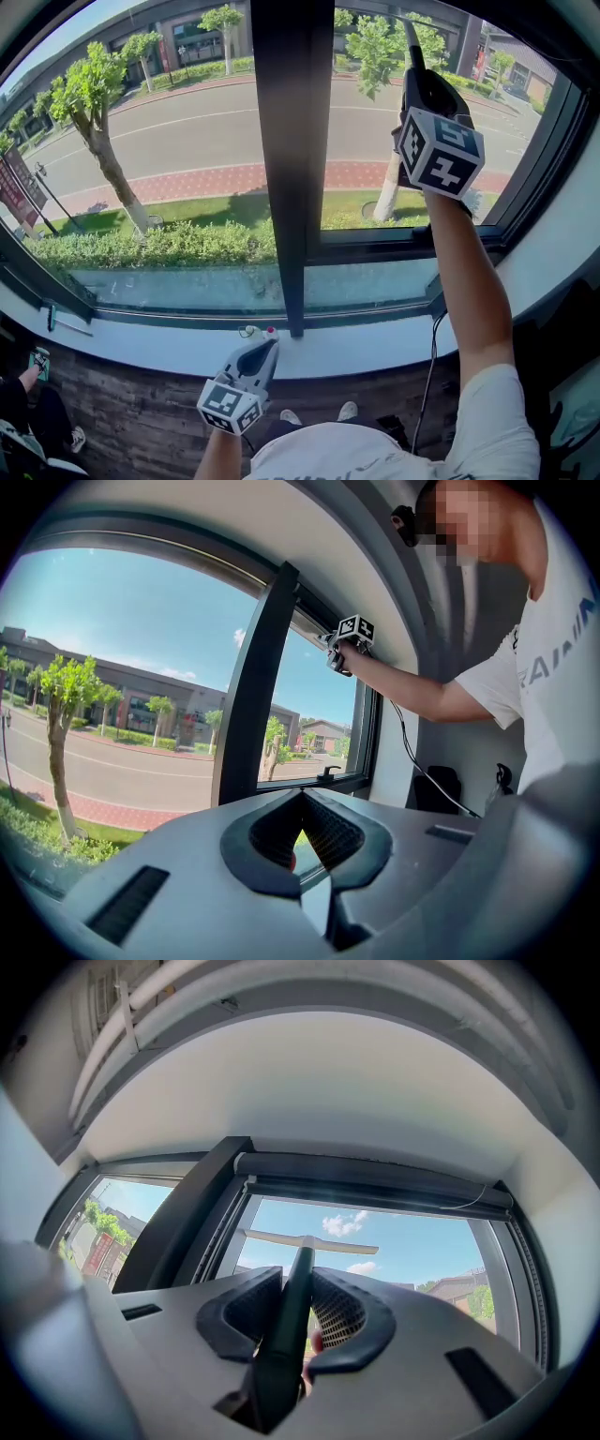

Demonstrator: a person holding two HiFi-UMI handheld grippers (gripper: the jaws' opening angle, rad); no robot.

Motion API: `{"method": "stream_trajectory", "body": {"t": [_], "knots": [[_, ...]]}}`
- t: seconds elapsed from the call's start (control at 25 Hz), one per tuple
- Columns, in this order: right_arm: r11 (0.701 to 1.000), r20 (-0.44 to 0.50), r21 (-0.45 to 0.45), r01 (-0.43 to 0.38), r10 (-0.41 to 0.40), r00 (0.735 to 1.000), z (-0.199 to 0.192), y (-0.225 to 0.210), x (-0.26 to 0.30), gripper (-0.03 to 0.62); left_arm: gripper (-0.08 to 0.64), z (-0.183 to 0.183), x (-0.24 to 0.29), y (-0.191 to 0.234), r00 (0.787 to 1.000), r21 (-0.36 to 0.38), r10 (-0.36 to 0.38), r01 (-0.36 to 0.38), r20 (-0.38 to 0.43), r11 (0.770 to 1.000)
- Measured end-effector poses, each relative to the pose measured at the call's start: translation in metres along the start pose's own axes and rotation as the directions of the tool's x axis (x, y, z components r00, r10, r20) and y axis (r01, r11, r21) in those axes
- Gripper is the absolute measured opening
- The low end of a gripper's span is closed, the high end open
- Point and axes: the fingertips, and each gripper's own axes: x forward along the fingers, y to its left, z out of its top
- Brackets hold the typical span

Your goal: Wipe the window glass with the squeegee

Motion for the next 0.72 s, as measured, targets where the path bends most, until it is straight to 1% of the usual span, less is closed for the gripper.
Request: {"method": "stream_trajectory", "body": {"t": [0.32, 0.52, 0.72], "knots": [[1.000, -0.011, -0.009, -0.012, 0.012, 1.000, -0.020, 0.003, -0.012, 0.100, 0.014, -0.005, 0.005, 0.006, 1.000, -0.007, 0.002, -0.002, -0.010, 1.000], [1.000, -0.036, -0.019, -0.019, 0.018, 0.999, -0.043, 0.005, -0.027, 0.100, 0.014, -0.006, 0.007, 0.007, 1.000, -0.007, 0.002, -0.002, -0.014, 1.000], [1.000, -0.070, -0.002, -0.026, 0.026, 0.997, -0.071, 0.010, -0.041, 0.100, 0.015, -0.007, 0.010, 0.006, 1.000, -0.005, -0.003, 0.003, -0.019, 1.000]]}}
